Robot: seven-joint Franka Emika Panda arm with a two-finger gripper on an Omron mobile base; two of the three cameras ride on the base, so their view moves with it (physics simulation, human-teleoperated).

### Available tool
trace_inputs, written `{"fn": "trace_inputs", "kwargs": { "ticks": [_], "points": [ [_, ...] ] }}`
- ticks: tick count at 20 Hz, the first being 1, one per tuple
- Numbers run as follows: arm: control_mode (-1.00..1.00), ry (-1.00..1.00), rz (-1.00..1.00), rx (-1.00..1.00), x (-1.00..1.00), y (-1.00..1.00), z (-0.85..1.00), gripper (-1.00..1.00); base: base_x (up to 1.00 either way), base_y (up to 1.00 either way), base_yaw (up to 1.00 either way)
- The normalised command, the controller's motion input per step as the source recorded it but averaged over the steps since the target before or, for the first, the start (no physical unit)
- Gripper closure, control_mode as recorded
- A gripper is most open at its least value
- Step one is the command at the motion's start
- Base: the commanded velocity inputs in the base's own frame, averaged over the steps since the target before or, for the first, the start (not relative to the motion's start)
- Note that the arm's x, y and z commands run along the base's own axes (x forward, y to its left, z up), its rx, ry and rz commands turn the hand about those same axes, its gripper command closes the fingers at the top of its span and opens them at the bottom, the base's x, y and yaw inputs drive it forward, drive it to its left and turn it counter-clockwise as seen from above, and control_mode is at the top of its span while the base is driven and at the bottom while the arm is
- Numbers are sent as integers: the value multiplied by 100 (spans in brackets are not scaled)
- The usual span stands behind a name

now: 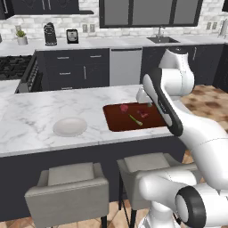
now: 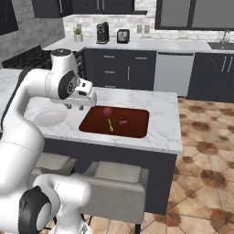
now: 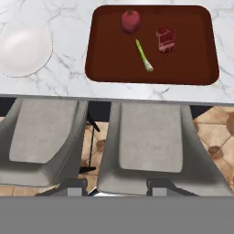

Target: Create a steak meal by picking up the steak and asparagus from the tray and placing them on the plate. Leave the pomegranate on the tray.

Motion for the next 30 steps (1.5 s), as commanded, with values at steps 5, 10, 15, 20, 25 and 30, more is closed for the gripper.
{"fn": "trace_inputs", "kwargs": {
  "ticks": [5, 10, 15, 20, 25, 30],
  "points": [
    [-100, 0, 0, 0, 22, -6, -9, -100, 0, 0, 0],
    [-100, 1, 0, 0, 44, -35, -53, -100, 0, 0, 0],
    [-100, 8, 0, 0, 45, -59, -61, -100, 0, 0, 0],
    [-100, 5, 0, -2, 33, -63, -40, -100, 0, 0, 0],
    [-100, 3, 0, -1, 47, -33, -33, -100, 0, 0, 0],
    [-100, 0, 0, 0, 56, -3, -25, -100, 0, 0, 0]
  ]
}}
